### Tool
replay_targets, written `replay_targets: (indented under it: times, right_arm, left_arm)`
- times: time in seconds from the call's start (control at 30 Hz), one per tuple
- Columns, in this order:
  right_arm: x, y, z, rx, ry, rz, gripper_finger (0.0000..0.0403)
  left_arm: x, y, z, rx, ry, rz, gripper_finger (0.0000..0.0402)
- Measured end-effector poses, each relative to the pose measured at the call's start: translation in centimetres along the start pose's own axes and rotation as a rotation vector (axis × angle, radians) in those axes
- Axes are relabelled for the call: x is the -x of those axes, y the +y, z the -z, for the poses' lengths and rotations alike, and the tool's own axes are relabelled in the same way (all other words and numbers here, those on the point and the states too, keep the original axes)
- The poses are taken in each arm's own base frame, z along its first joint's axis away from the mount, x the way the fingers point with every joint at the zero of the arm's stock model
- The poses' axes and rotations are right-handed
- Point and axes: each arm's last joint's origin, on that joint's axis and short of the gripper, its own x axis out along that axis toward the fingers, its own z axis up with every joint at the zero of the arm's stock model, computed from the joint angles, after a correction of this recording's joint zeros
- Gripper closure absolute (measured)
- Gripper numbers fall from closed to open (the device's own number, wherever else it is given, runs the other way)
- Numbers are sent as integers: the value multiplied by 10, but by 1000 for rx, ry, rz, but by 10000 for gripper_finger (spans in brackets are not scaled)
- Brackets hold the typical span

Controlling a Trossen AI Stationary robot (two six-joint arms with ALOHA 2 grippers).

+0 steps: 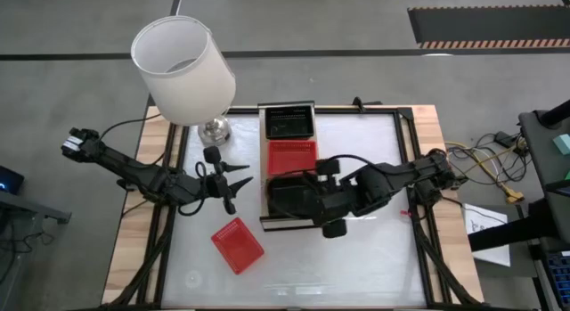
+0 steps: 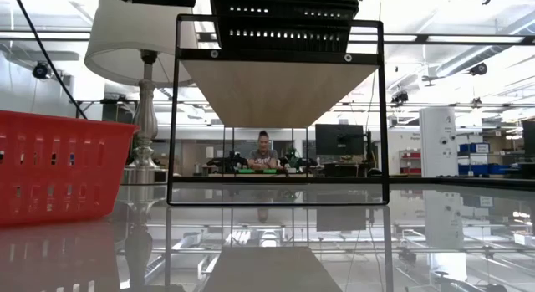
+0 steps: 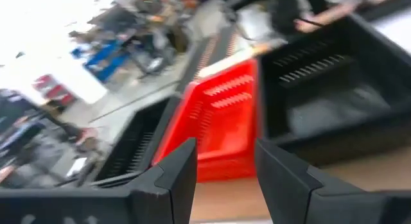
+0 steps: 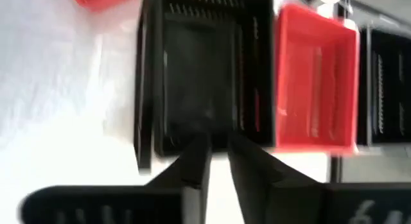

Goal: Stack baskets on shelf by color
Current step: Adjust the stacked red bins on the shelf

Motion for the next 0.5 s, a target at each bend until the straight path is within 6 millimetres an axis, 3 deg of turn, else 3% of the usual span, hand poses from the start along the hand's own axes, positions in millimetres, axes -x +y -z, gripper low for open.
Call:
replay_targets:
  times: [0.1, 0.23, 0.5]
  right_arm:
    - [6, -4, 10, -28, 5, 6, 387]
    - [12, -10, 28, -73, 29, 15, 393]
    - [-3, -22, 63, -180, 19, 42, 394]
  left_arm:
    - [0, -6, 6, -10, 17, 144, 263]
    - [2, -14, 12, 3, 36, 357, 263]
    - [-8, -15, 12, -27, 51, 341, 299]
